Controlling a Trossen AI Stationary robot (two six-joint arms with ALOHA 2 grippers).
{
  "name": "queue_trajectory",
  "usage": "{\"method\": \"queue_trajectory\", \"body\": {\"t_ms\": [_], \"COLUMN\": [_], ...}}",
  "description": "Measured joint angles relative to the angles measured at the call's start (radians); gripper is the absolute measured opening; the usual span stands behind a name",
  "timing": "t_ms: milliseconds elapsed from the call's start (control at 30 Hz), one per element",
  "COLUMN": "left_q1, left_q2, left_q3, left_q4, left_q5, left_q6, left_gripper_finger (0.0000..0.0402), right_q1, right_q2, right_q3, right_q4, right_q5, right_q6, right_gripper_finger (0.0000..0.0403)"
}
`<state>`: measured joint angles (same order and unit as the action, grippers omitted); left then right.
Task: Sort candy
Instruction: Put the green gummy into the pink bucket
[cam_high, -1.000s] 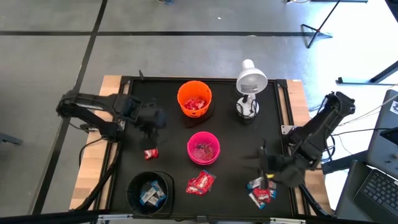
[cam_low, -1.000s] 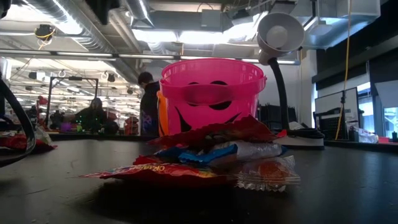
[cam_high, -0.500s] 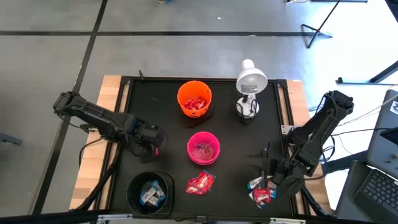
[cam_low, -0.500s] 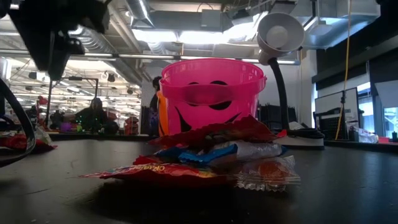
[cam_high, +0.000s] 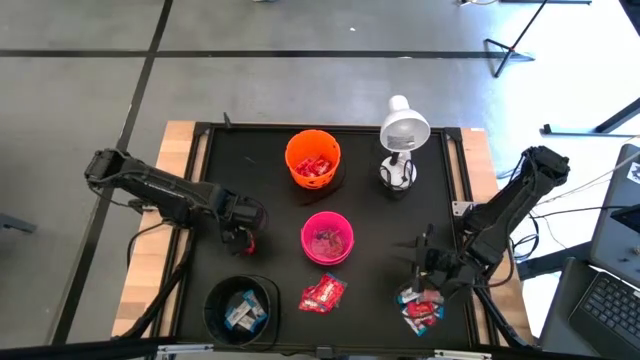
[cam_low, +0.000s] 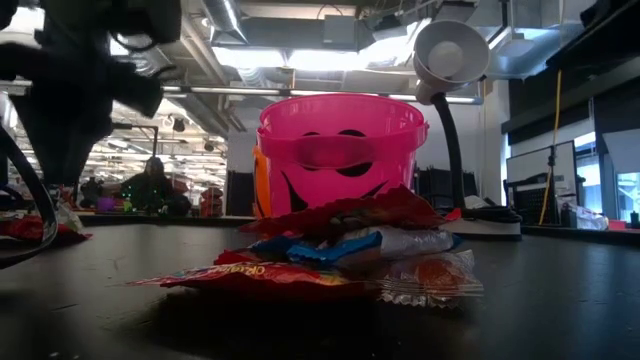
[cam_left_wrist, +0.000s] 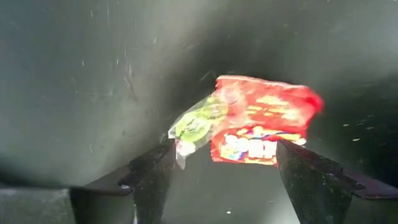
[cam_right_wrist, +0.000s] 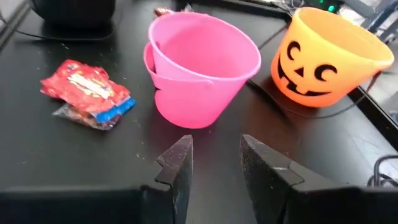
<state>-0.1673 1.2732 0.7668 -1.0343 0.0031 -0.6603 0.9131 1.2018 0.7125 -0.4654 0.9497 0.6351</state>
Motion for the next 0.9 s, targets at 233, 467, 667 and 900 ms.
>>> {"method": "queue_trajectory", "body": {"t_ms": [233, 467, 667, 900], "left_q1": [0.044, 0.08, 0.102, 0.111], "left_q2": [0.0, 0.0, 0.0, 0.0], "left_q3": [-0.07, -0.14, -0.191, -0.192], "left_q4": [0.028, 0.135, 0.133, 0.186], "left_q5": [-0.02, -0.02, -0.025, -0.079], "left_q6": [-0.002, 0.01, 0.007, 0.011], "left_gripper_finger": [0.0267, 0.0267, 0.0247, 0.0169], "right_q1": [-0.006, -0.013, -0.013, -0.013], "right_q2": [0.0, 0.0, 0.0, 0.0], "right_q3": [-0.021, -0.021, -0.021, -0.021], "right_q4": [-0.001, -0.005, -0.008, -0.008], "right_q5": [0.0, -0.001, 0.0, 0.0], "right_q6": [-0.001, -0.002, -0.001, -0.004], "right_gripper_finger": [0.0131, 0.0131, 0.0131, 0.0131]}}
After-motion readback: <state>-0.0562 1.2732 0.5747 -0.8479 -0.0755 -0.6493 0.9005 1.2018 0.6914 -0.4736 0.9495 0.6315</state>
